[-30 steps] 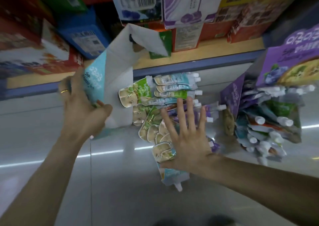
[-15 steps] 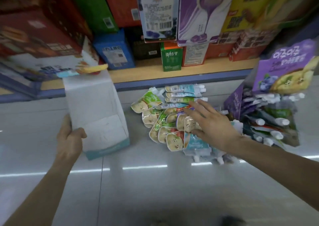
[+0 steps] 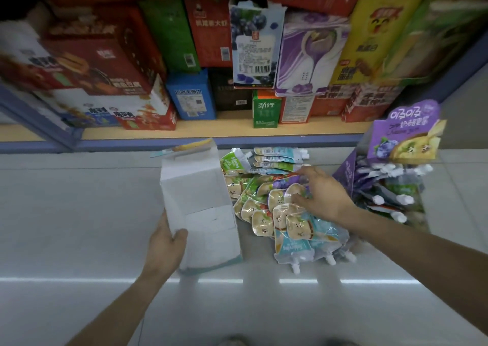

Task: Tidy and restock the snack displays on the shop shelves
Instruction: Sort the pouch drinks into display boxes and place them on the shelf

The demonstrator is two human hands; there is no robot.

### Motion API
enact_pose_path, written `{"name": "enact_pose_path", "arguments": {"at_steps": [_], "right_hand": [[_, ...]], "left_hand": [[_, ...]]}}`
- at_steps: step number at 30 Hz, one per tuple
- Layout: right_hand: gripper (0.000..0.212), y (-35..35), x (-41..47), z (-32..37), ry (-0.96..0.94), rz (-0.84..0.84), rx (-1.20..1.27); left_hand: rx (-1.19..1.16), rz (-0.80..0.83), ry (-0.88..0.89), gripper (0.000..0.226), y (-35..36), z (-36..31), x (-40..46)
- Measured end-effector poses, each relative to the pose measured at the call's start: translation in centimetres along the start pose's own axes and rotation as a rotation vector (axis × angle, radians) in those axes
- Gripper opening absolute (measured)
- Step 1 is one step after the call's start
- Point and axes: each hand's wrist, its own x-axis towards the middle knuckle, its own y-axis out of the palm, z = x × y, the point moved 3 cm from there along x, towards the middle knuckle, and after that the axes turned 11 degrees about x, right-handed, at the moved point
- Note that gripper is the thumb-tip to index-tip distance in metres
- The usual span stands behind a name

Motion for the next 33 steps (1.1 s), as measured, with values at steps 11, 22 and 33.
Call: {"name": "enact_pose_path", "arguments": {"at_steps": [11, 22, 33], "right_hand": [[0.055, -2.9, 9.0, 0.6, 0.27, 0.093, 0.167], [0.023, -1.4, 10.7, -1.7, 0.177, -0.077, 0.21], [0.095, -0.1, 8.3, -1.3, 0.266, 0.301, 0.09]], "left_hand": [[0.065, -0.578, 0.253, 0.069, -1.3, -4.6, -2.1], [0.116, -0.562, 0.284, 0.04, -0.2, -6.4, -1.4], [0.358, -0.528, 0.245, 0.048, -0.6, -4.9, -2.1]]}}
